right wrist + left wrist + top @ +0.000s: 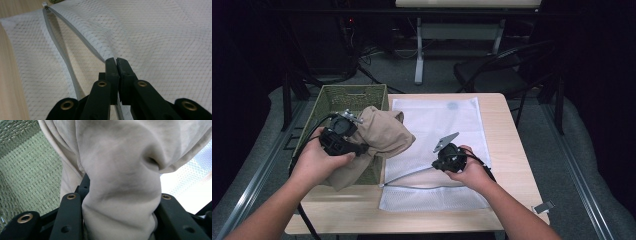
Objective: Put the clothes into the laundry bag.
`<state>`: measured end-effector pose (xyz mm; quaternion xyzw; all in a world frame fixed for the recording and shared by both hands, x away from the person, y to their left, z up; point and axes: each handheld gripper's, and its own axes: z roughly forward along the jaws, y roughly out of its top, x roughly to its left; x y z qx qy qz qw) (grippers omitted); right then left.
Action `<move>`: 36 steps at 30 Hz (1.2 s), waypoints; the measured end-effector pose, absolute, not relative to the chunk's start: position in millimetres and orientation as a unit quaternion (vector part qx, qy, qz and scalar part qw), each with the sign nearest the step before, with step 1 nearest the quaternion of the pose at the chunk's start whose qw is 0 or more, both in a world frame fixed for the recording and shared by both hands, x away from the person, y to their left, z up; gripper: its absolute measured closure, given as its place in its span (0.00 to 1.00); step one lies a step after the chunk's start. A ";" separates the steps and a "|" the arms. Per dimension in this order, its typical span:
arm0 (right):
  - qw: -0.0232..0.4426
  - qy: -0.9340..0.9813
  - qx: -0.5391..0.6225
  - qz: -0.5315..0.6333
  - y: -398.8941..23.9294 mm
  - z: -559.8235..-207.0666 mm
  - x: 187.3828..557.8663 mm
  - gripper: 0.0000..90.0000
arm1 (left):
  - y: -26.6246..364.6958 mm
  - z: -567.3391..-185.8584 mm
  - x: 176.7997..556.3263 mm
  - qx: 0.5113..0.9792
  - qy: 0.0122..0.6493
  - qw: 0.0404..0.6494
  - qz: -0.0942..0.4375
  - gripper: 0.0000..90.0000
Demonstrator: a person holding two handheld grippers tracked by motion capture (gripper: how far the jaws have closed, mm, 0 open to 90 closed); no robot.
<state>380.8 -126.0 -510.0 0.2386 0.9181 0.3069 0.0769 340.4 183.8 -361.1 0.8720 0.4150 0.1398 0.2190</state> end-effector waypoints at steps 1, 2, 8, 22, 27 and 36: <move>0.074 0.918 0.241 0.305 -125.6 -507.8 381.7 0.98 | 184.0 -360.8 340.3 0.872 0.415 0.219 0.140 0.65; 0.072 0.917 0.242 0.308 -125.0 -506.2 382.9 0.98 | 184.2 -360.6 340.4 0.872 0.415 0.219 0.140 0.65; 0.065 0.923 0.238 0.296 -122.6 -495.6 390.2 0.98 | 185.3 -360.6 340.3 0.871 0.416 0.220 0.140 0.65; 0.061 0.933 0.225 0.272 -119.5 -461.2 410.8 0.98 | 186.9 -362.8 338.5 0.871 0.416 0.220 0.138 0.65; 0.049 0.935 0.227 0.269 -121.0 -450.1 420.7 0.98 | 186.1 -362.9 337.0 0.872 0.415 0.221 0.138 0.65; 0.059 0.940 0.226 0.251 -121.0 -431.5 433.3 0.98 | 186.0 -363.9 336.4 0.873 0.413 0.222 0.135 0.65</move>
